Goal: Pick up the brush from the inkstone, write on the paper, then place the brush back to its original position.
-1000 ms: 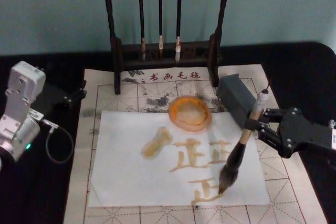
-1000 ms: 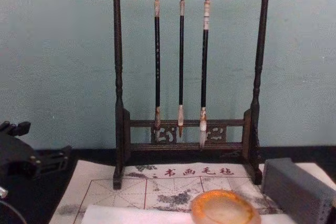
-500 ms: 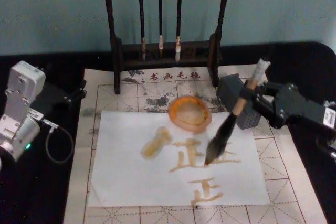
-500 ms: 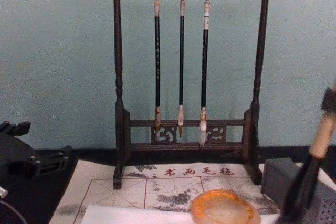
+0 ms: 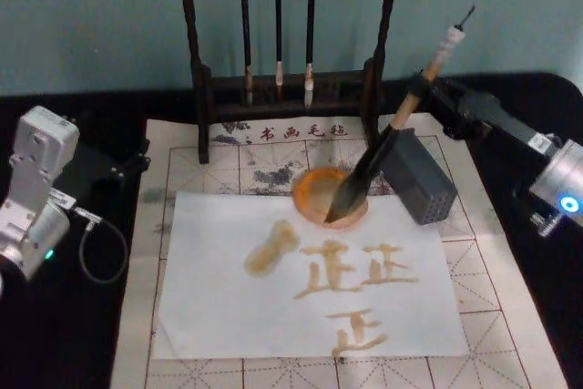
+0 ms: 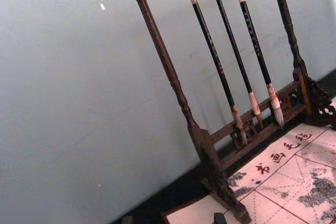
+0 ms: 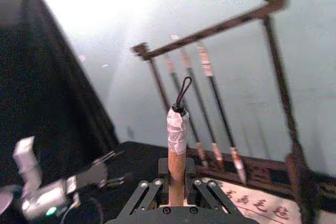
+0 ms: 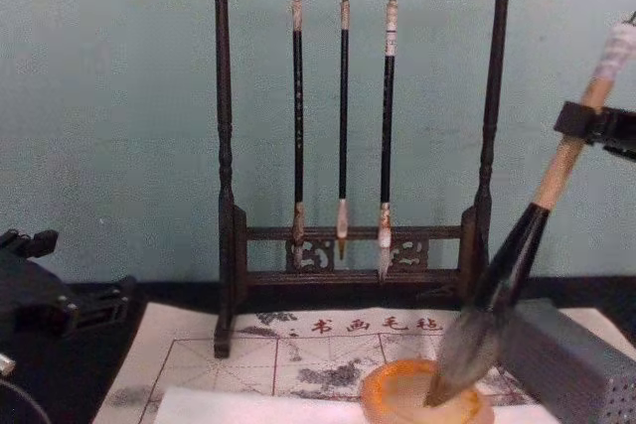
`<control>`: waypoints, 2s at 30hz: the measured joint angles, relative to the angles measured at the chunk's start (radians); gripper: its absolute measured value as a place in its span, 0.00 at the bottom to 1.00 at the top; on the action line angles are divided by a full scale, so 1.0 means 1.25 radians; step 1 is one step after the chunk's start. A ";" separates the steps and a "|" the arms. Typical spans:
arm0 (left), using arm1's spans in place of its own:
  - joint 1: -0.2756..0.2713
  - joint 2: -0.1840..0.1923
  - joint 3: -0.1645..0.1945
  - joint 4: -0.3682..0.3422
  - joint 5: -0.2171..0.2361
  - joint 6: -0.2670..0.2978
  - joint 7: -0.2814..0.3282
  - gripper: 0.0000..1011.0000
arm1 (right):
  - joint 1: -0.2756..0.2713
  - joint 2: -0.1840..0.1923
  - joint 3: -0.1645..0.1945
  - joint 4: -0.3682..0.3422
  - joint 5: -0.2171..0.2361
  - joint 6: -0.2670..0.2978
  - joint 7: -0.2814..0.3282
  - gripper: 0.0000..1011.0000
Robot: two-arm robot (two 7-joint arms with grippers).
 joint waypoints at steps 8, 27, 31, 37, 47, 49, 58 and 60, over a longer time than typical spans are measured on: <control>0.000 0.000 0.000 0.000 0.000 0.000 0.000 0.99 | 0.060 -0.055 -0.004 0.072 0.070 0.073 -0.108 0.20; 0.000 0.000 0.000 0.000 0.000 0.000 0.000 0.99 | 0.122 -0.143 -0.011 0.174 0.166 0.110 -0.323 0.20; 0.000 0.000 0.000 0.000 0.000 0.000 0.000 0.99 | 0.128 -0.154 -0.013 0.183 0.184 0.112 -0.350 0.20; 0.000 0.000 0.000 0.000 0.000 0.000 0.000 0.99 | 0.133 -0.163 -0.017 0.192 0.212 0.112 -0.382 0.20; 0.000 0.000 0.000 0.000 0.000 0.000 0.000 0.99 | 0.128 -0.162 -0.026 0.186 0.244 0.106 -0.407 0.20; 0.000 0.000 0.000 0.000 0.000 0.000 0.000 0.99 | 0.125 -0.161 -0.027 0.183 0.251 0.102 -0.413 0.20; 0.000 0.000 0.000 0.000 0.000 0.000 0.000 0.99 | 0.114 -0.160 -0.027 0.178 0.282 0.087 -0.437 0.20; 0.000 0.000 0.000 0.000 0.000 0.000 0.000 0.99 | 0.112 -0.160 -0.027 0.178 0.290 0.084 -0.442 0.20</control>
